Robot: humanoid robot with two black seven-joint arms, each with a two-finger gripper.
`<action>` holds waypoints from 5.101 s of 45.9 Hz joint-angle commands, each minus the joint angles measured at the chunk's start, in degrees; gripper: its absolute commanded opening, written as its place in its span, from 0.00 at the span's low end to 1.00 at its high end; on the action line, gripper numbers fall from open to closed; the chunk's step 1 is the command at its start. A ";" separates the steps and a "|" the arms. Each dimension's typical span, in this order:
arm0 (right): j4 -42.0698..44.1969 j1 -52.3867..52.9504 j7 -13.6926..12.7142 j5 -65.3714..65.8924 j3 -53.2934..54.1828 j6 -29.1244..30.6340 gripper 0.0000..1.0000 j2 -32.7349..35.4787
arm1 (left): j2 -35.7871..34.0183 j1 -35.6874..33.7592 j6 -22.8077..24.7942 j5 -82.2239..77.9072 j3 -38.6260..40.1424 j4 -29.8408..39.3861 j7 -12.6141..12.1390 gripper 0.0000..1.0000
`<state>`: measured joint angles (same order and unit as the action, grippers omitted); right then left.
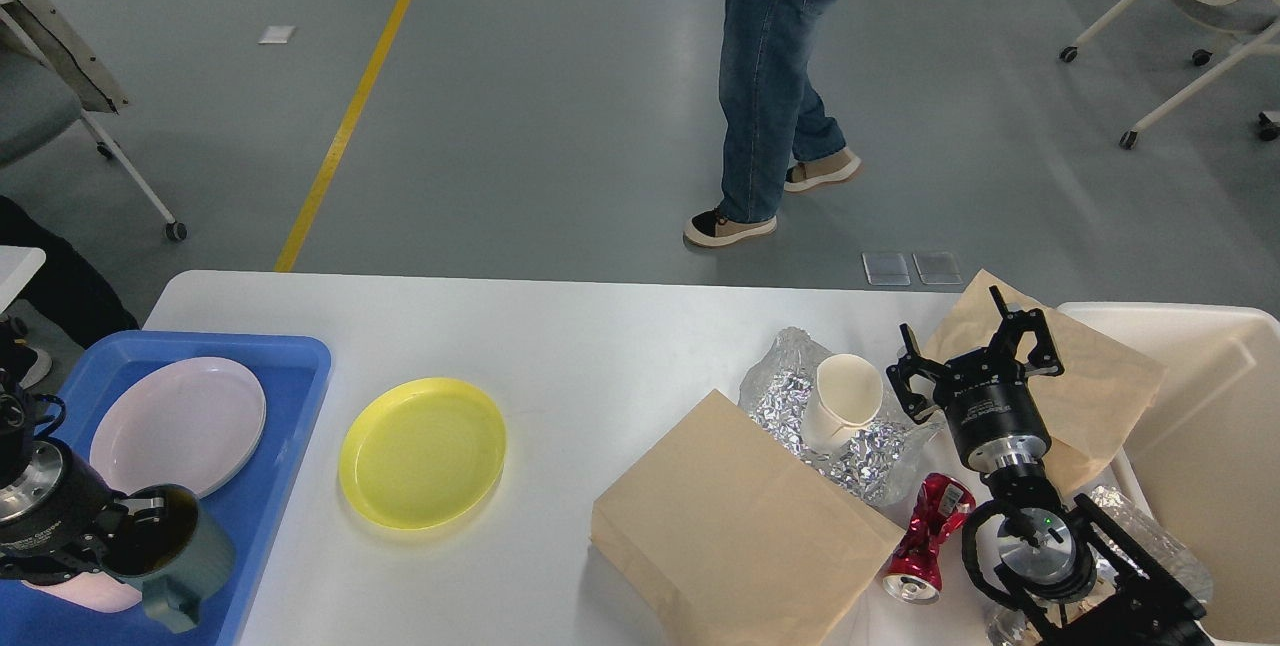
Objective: Tidy desktop
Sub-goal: 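Lower the teal mug into the blue tray beside the pink mug, then open the left gripper to release the mug and raise it, then move the left gripper over to the yellow plastic plate rim, then close the left gripper on the yellow plate rim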
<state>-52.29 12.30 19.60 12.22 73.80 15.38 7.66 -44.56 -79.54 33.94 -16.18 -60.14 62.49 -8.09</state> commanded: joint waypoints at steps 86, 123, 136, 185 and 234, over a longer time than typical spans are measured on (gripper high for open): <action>0.00 0.00 0.00 0.00 0.03 0.00 1.00 -0.01 | -5.00 0.53 -3.27 1.23 0.11 1.76 0.88 0.93; -0.09 0.00 0.00 0.00 0.03 0.00 1.00 0.07 | 27.41 -67.67 2.35 21.88 -29.16 33.66 8.51 0.93; -0.09 0.00 0.00 0.00 0.03 0.00 1.00 -0.01 | 35.07 -73.83 7.64 29.18 -28.81 36.57 15.91 0.90; -0.09 0.00 0.00 0.00 0.03 0.00 1.00 -0.01 | 19.96 -12.76 -27.86 53.35 -7.99 21.19 14.33 0.93; -0.09 0.00 0.09 0.00 0.03 0.00 1.00 -0.01 | 20.83 10.19 -38.51 45.62 3.09 3.78 13.27 0.60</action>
<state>-52.32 12.30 19.60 12.22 73.82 15.38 7.64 -23.76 -69.93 -4.55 29.51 -57.90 66.36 5.26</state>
